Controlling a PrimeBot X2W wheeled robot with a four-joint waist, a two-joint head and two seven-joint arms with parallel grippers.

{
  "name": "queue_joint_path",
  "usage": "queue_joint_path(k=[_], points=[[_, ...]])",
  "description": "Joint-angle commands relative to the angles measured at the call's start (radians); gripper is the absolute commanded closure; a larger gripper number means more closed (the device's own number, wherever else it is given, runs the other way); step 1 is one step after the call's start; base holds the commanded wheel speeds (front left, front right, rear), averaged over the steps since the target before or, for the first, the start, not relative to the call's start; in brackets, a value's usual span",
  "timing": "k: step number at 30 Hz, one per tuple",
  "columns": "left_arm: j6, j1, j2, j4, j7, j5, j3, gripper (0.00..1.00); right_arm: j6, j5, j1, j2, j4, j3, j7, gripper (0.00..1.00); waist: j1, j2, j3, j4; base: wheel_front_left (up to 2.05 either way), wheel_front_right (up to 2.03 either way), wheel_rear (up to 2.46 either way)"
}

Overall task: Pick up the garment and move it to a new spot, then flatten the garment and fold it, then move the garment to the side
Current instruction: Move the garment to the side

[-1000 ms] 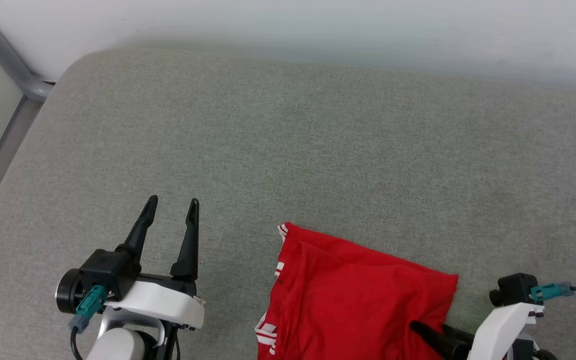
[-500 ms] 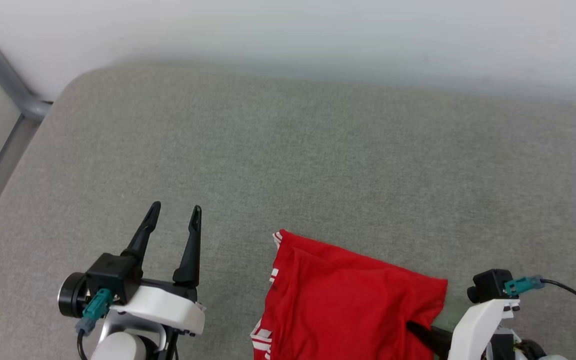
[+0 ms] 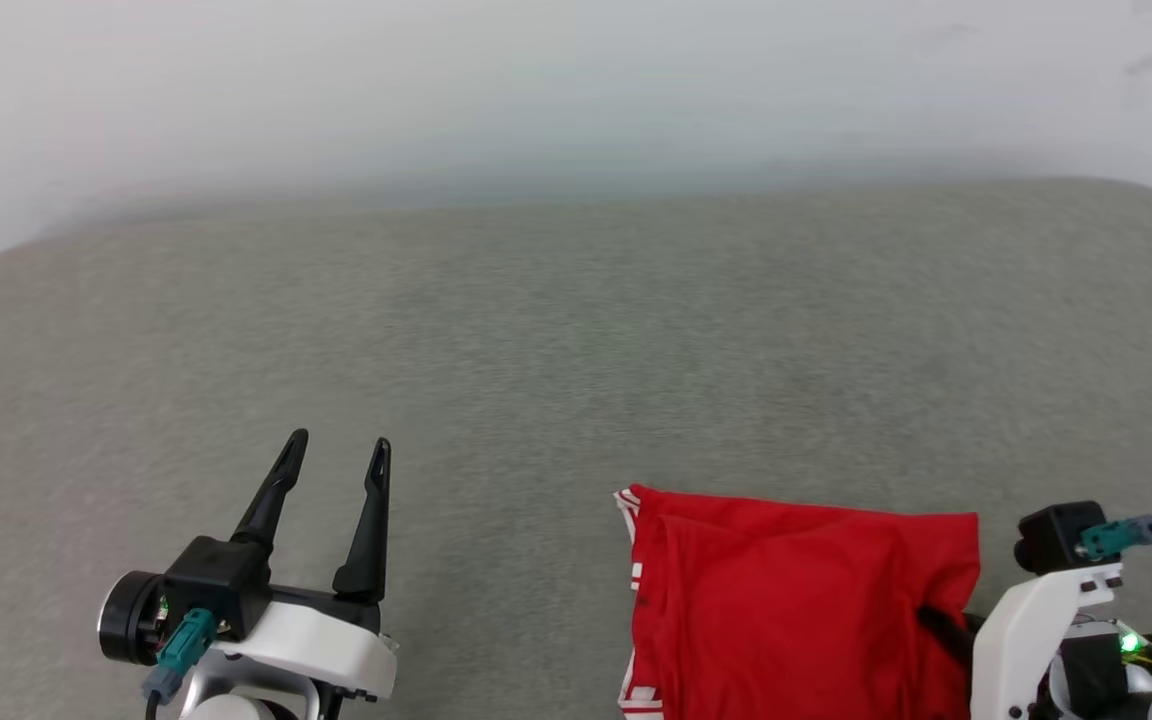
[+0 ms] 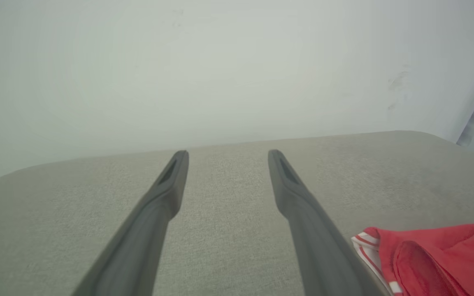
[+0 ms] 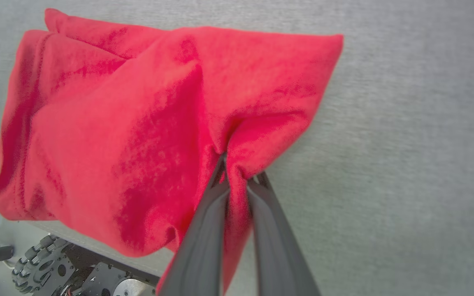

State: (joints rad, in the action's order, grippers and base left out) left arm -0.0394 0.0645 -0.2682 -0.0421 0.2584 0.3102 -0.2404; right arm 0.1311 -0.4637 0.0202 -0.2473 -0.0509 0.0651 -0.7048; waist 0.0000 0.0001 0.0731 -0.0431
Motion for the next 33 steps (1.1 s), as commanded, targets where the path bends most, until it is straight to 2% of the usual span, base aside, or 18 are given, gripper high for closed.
queue_joint_path(k=[1,8,12,17,21,29,33], points=[[-0.001,0.000,-0.001,0.006,0.000,-0.005,0.000,0.00,-0.001,0.001,0.013,-0.004,0.009,-0.009,-0.004,1.00,0.0000,-0.0001,0.016,-0.082,0.00,0.00,0.00],[0.004,0.042,-0.019,0.046,-0.006,-0.009,-0.001,0.00,-0.001,0.027,0.089,0.008,0.009,-0.066,0.030,1.00,0.0000,-0.0001,0.104,-0.205,0.00,0.00,0.00],[0.020,0.088,-0.034,0.076,-0.018,-0.010,-0.002,0.00,-0.001,0.051,0.174,0.013,-0.040,-0.106,0.072,1.00,0.0000,-0.0001,0.187,-0.240,0.00,0.00,0.00],[0.046,0.167,-0.063,0.111,-0.031,-0.027,-0.012,0.00,-0.001,0.115,0.301,-0.013,-0.100,-0.181,0.111,1.00,0.0000,-0.0001,0.293,-0.240,0.00,0.00,0.00],[0.066,0.225,-0.073,0.138,-0.040,-0.036,-0.023,0.00,-0.001,0.178,0.391,-0.061,-0.146,-0.272,0.112,1.00,0.0000,-0.0001,0.364,-0.224,0.00,0.00,0.00],[0.092,0.318,-0.080,0.166,-0.040,-0.045,-0.046,0.00,-0.001,0.291,0.531,-0.156,-0.212,-0.484,0.129,1.00,0.0000,-0.0001,0.474,-0.174,0.00,0.00,0.00],[0.102,0.354,-0.076,0.168,-0.035,-0.050,-0.060,0.00,-0.001,0.348,0.560,-0.179,-0.226,-0.554,0.143,1.00,0.0000,-0.0001,0.512,-0.149,0.00,0.00,0.00]])
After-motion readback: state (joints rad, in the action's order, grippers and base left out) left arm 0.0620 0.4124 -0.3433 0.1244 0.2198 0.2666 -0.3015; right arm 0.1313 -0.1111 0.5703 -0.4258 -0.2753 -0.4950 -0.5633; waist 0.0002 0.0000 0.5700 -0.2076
